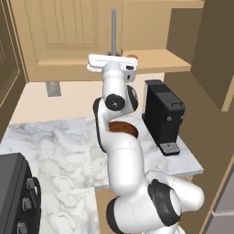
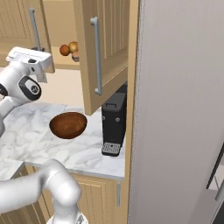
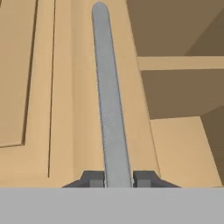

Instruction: Open the cabinet. Pick the tangerine and mango from the cabinet and place them into the bowl. Then close the cabinet.

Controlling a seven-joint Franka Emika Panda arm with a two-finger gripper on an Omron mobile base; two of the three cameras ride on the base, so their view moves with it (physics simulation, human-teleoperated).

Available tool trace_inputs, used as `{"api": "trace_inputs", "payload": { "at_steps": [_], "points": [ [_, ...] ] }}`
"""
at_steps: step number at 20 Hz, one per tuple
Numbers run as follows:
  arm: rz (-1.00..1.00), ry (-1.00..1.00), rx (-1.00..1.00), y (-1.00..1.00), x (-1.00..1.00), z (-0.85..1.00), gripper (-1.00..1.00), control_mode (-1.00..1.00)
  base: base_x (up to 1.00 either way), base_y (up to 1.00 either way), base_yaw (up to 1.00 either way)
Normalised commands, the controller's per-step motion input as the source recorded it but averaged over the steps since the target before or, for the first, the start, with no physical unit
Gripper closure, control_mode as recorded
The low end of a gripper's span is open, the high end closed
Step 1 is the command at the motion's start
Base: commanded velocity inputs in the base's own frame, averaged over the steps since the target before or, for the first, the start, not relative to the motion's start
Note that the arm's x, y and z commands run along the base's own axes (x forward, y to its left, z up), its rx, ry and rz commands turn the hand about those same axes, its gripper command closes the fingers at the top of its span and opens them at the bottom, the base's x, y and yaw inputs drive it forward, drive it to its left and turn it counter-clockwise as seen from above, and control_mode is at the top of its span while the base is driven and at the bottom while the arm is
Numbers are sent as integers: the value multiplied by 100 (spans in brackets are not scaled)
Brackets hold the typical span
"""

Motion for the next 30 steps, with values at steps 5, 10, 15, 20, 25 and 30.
{"api": "trace_inputs", "payload": {
  "at_steps": [5, 10, 15, 20, 25, 30],
  "points": [
    [-5, 0, 0, 24, -85, 0, 100, -100, 0, 0, 0],
    [-11, 0, -2, 70, -88, 0, 100, -100, 0, 0, 0],
    [-15, 1, -8, 98, -86, 0, 100, -100, 0, 0, 0],
    [-18, 3, -9, 100, -75, 0, 100, -100, 0, 0, 0],
    [-17, 8, -12, 82, -43, 0, -100, -100, 0, 0, 0],
    [0, 0, -1, 2, -13, 0, -100, -100, 0, 0, 0]
  ]
}}
